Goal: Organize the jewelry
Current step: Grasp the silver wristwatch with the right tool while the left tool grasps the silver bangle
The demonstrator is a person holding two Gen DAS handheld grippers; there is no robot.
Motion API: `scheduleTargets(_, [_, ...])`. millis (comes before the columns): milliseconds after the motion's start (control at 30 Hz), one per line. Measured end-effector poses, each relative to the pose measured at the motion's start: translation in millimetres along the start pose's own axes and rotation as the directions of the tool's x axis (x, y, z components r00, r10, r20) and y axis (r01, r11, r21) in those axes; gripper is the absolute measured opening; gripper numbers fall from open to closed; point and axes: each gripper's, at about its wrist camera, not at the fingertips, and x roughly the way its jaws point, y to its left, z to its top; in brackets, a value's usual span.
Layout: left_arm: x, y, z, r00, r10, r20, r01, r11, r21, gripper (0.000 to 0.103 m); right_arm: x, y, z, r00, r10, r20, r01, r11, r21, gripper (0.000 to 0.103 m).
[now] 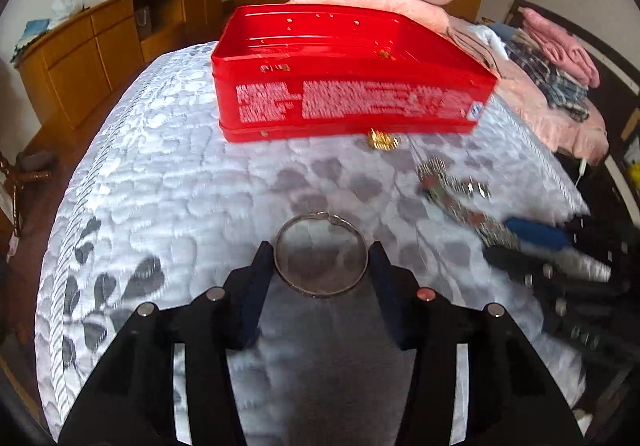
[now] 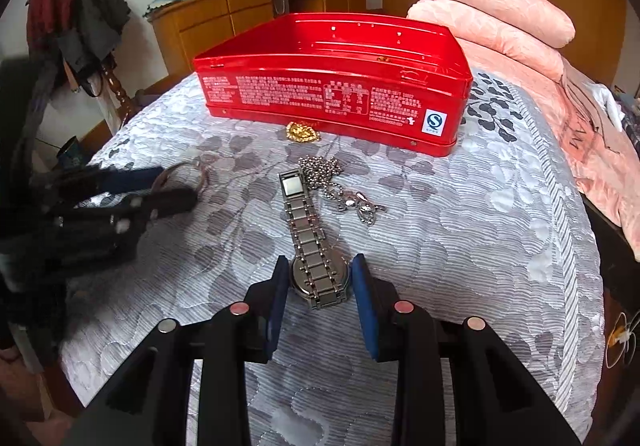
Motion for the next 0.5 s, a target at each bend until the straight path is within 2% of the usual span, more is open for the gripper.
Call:
scheduleTargets(133, [-0.4, -4.1, -4.4, 1.0, 0.02, 0.003, -0.02, 0.999, 0.028, 0.051, 2.9, 0.3, 2.5, 1.0, -0.005, -0.001, 0.005, 1.0, -0.006, 0.035])
scheduleTargets(200, [2.0, -8.0, -3.5, 1.0, 0.015, -0.001, -0.015, 0.999, 0.043, 0.064, 4.8, 0.6, 4.7, 1.0, -0.005, -0.002, 0.005, 1.0, -0.009, 0.038])
scheduleTargets(267, [5.2, -16.8, -3.0, 0.999, 0.037, -0.004, -0.036, 0.996, 0.077, 0.068, 7.3, 1.1, 6.8, 1.0, -0.004, -0.005, 0.004, 1.0, -0.015, 0.041])
scheduleTargets(367, [6.7, -14.6, -1.0, 1.0, 0.029, -0.004, -0.028, 0.998, 0.063, 0.066, 9.9, 2.9, 9.7, 1.0, -0.008, -0.008, 0.008, 1.0, -0.029, 0.041])
scheduleTargets(400, [6.1, -13.9, -1.2, 1.0, 0.03, 0.0, -0.03, 0.998, 0.057, 0.061, 9.8, 3.8, 10.1, 1.0, -0.015, -0.007, 0.015, 0.999, -0.035, 0.04])
scheduleTargets(433, [5.4, -14.2, -1.7, 0.999, 0.036, 0.005, -0.036, 0.998, 0.059, 0.059, 9.8, 4.9, 9.9, 1.0, -0.02, -0.006, 0.02, 0.999, -0.04, 0.033])
scheduleTargets(500, [3.4, -16.8, -3.0, 0.999, 0.035, 0.015, -0.036, 0.997, 0.07, 0.048, 8.7, 7.6, 8.7, 1.0, -0.029, -0.002, 0.029, 0.998, -0.051, 0.032])
